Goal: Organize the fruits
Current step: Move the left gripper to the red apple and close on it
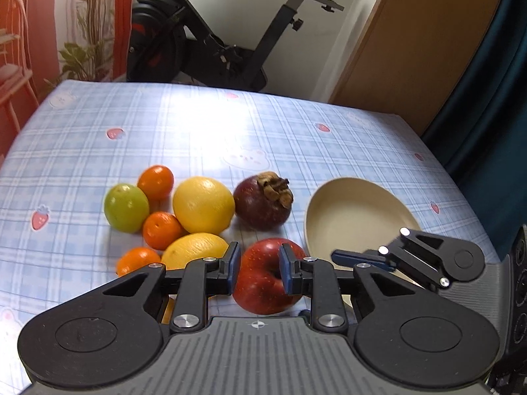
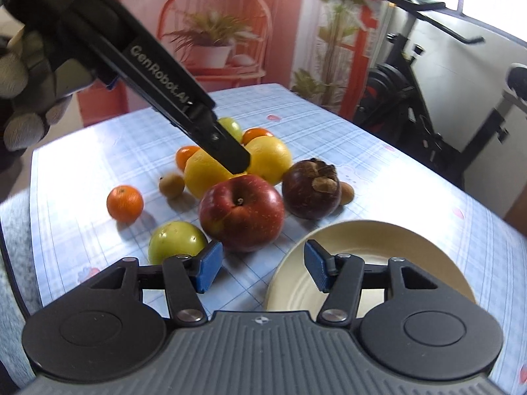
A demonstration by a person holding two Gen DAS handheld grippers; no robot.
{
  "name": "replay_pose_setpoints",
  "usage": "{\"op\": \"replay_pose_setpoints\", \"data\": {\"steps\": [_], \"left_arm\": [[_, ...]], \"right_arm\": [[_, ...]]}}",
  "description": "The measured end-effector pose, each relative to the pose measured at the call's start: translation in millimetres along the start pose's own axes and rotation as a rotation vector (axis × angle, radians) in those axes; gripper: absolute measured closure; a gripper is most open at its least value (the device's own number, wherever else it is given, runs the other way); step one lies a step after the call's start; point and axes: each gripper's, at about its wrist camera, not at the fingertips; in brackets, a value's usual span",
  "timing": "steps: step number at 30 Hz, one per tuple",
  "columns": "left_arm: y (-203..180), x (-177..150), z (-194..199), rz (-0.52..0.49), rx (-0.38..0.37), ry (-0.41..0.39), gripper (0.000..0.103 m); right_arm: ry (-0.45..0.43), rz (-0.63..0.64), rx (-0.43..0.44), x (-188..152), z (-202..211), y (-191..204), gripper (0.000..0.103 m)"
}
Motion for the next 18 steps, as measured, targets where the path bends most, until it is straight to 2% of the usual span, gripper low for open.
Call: {"op": "replay_pose_setpoints", "data": {"steps": [9, 18], "left_arm": [[8.8, -3.9, -6.8, 0.029, -0.028, 0.046, 0.076], [15.6, -6.0, -12.3, 0.07, -0.036, 0.048, 0.076]], "right_arm": [[0.02, 0.129, 0.071, 10.2, -25.9, 0.6, 0.044], [0.009, 0.078, 0.076, 11.8, -44.0, -5.8, 0.039]]}}
Point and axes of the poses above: each gripper's, at about its wrist camera, not at the fingertips, and z roughly against the way its jaws point, y to its left, x to its top, and after that the axes turned 3 degrees about -y, right-handed
